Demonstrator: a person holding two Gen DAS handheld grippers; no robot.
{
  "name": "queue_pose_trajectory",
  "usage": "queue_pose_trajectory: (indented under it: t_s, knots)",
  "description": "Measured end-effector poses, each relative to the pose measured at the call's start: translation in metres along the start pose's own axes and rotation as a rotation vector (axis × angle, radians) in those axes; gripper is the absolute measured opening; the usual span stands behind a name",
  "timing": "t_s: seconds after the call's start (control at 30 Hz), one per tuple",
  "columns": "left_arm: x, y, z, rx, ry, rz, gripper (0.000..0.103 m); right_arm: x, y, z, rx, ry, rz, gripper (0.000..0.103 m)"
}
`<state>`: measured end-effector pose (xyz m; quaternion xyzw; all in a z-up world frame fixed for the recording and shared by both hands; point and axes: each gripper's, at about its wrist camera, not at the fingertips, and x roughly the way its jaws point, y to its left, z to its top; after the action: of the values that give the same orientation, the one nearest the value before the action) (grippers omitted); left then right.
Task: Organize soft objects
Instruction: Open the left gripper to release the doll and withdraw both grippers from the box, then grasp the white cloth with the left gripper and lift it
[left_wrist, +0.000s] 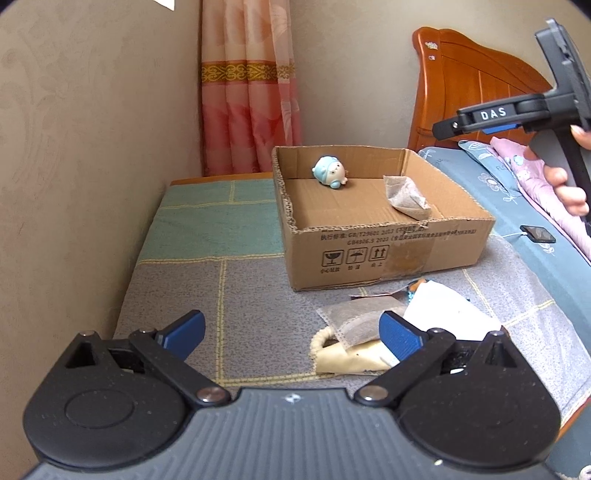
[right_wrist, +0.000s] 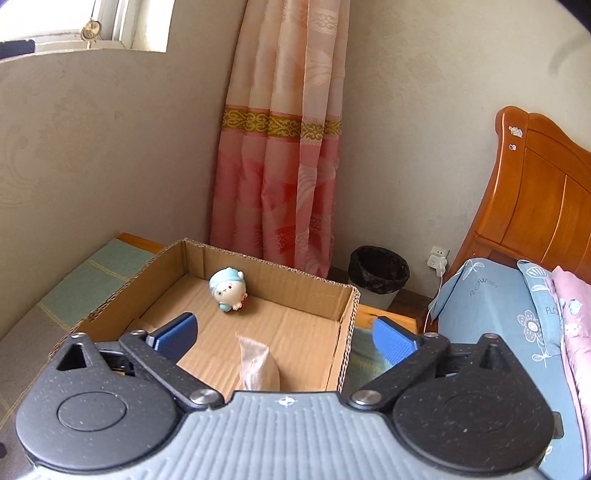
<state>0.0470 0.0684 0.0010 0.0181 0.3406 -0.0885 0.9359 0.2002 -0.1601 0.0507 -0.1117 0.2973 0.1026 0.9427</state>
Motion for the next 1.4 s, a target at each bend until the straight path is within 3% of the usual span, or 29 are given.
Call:
queue_pose_trajectory:
  t_s: [0.37, 0.8, 1.17, 1.27, 1.4]
  knots:
    - [-0.006, -0.034, -0.007, 0.113, 0.002, -0.082, 0.101, -0.05, -0.003, -0.076, 0.038, 0.057, 0.036, 0.103]
    - [-0.006, -0.072, -0.013, 0.185, 0.032, -0.146, 0.101, -0.063, 0.008, -0.184, 0.054, 0.187, 0.136, 0.103]
    - [0.002, -0.087, -0.013, 0.245, 0.078, -0.18, 0.101, -0.035, 0.023, -0.194, 0.09, 0.189, 0.046, 0.103]
    - [0.01, -0.093, -0.013, 0.296, 0.093, -0.195, 0.101, -0.033, 0.016, -0.192, 0.125, 0.197, -0.011, 0.103]
    - [0.024, -0.103, -0.011, 0.394, 0.133, -0.223, 0.101, -0.033, 0.013, -0.188, 0.096, 0.242, 0.005, 0.103]
